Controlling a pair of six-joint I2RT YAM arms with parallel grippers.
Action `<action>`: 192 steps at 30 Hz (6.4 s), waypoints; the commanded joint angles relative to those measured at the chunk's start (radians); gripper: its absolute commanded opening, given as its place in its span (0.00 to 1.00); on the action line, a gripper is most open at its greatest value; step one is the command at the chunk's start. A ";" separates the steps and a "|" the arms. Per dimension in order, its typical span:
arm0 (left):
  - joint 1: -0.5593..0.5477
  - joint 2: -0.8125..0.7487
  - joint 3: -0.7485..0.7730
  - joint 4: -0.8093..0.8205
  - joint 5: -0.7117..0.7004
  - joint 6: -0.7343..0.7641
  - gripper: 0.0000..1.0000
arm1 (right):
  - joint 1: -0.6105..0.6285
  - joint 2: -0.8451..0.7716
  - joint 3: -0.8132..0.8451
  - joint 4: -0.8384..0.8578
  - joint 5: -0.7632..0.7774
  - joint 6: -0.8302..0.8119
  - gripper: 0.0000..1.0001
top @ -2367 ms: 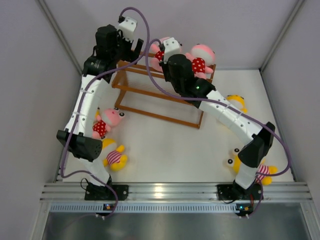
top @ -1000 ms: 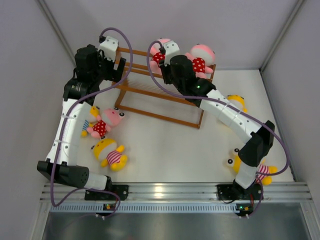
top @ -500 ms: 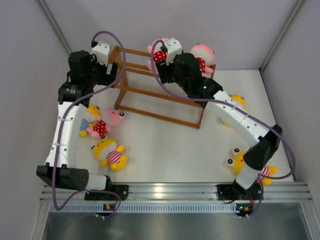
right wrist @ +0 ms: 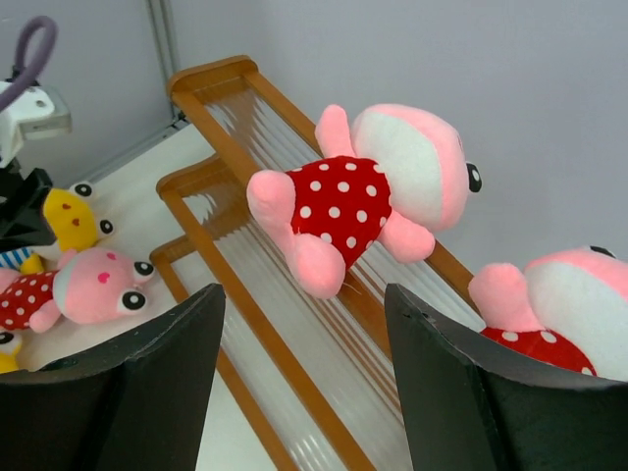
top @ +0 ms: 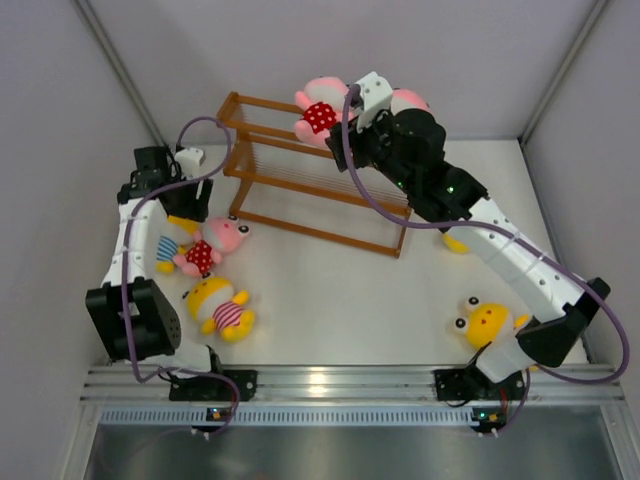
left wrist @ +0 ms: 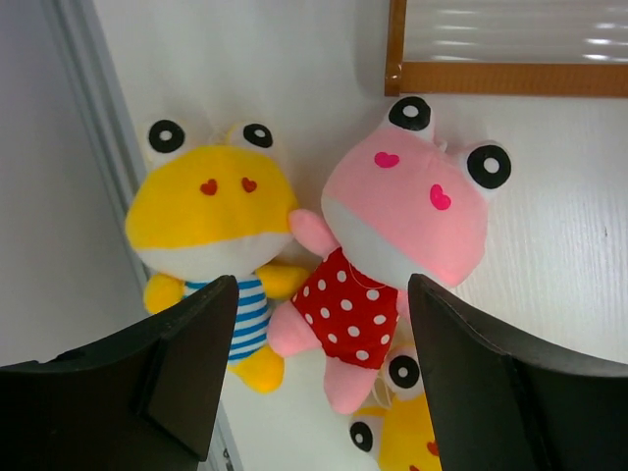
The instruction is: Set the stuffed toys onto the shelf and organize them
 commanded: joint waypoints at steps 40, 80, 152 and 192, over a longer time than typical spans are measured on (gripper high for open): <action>0.101 -0.137 -0.003 0.074 0.308 -0.395 0.00 | 0.300 -0.085 -0.146 0.129 -0.126 -0.337 0.63; 0.107 -0.236 0.192 -0.052 0.601 -0.672 0.00 | 0.504 0.504 0.061 0.385 0.021 -0.823 0.46; 0.055 -0.076 0.588 -0.439 0.972 0.594 0.00 | 0.156 0.343 0.285 0.517 -0.683 -0.248 0.00; -0.161 0.209 0.333 0.471 0.303 0.282 0.04 | -0.011 0.685 0.538 0.403 -0.527 -0.403 0.00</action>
